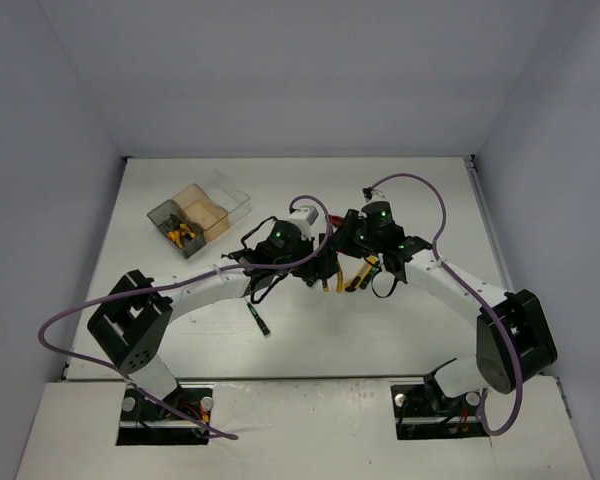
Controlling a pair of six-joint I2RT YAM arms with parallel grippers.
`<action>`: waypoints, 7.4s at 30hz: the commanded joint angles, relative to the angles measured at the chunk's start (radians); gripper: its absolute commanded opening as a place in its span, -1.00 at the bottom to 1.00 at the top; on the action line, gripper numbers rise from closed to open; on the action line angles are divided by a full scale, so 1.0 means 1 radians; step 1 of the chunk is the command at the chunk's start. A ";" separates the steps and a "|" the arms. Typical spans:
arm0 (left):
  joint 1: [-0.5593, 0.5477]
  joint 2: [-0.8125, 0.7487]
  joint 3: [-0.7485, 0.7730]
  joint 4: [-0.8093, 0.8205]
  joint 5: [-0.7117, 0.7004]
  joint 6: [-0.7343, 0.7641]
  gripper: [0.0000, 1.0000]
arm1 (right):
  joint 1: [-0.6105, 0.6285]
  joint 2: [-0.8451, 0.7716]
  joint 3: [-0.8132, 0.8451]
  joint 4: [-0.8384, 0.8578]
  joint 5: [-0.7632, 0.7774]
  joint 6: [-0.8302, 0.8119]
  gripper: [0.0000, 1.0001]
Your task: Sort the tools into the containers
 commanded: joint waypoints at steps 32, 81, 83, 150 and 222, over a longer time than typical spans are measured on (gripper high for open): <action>-0.019 -0.036 0.010 0.076 -0.077 -0.088 -1.00 | 0.041 -0.092 -0.059 0.219 -0.017 0.127 -0.45; 0.969 0.047 0.257 -0.457 0.097 -0.208 -0.75 | -0.216 -0.389 -0.238 -0.051 -0.031 -0.213 0.59; 0.974 0.048 0.258 -0.470 0.093 -0.210 -0.68 | -0.214 -0.389 -0.238 -0.051 -0.027 -0.212 0.59; 0.061 -0.314 -0.118 -0.792 -0.439 -0.464 0.38 | 0.111 -0.211 -0.167 -0.073 0.142 -0.360 0.49; 0.812 0.301 0.813 -0.915 0.009 -0.120 0.00 | 0.108 -0.412 -0.298 -0.094 0.154 -0.327 0.52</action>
